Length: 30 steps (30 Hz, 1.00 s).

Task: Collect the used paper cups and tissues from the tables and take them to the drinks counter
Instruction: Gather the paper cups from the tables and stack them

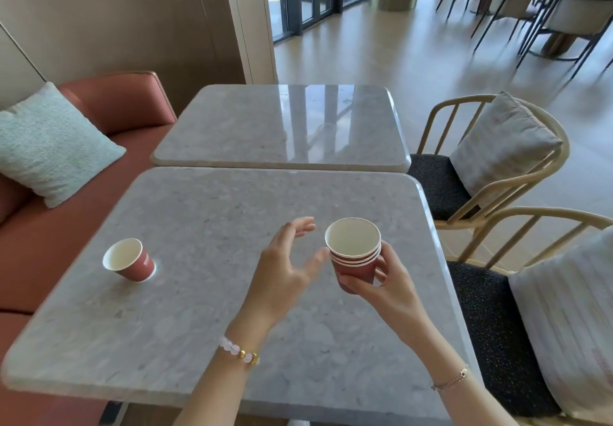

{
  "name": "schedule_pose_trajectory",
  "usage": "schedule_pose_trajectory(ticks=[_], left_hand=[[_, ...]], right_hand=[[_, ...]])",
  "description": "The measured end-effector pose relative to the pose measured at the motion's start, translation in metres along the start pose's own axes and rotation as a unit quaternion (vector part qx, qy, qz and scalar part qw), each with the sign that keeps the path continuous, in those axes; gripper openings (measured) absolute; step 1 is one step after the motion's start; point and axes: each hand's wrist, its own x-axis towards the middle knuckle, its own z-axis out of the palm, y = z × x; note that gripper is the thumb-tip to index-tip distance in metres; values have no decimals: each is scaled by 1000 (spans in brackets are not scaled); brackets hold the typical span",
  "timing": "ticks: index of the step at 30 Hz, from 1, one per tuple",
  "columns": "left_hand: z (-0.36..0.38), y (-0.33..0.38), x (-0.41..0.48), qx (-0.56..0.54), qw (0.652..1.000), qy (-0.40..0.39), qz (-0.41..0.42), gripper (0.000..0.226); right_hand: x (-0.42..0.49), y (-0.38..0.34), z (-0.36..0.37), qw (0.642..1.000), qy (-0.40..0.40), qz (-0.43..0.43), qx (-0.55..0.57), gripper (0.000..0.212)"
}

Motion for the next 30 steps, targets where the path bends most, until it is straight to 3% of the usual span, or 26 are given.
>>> schedule_pose_trajectory(ticks=[3,6,9,19,30], left_hand=[[-19,-12,-5,104,991,66,48,29],[-36,-27,-11,263,956,100,88,37],[-50,-44,-18,341,928,114,97,39],[-90,-101,-39,409,904,123,34,34],[-137,-170,-50,402,902,153,-28,35]], right_hand=[[5,-4,12,1000,-18,-8,-1,62],[8,-10,28,999,-35,-22,-11,59],[11,-13,44,998,-55,-29,-11,58],[17,-20,106,992,-124,-24,12,57],[36,-31,180,987,-156,-21,17,58]])
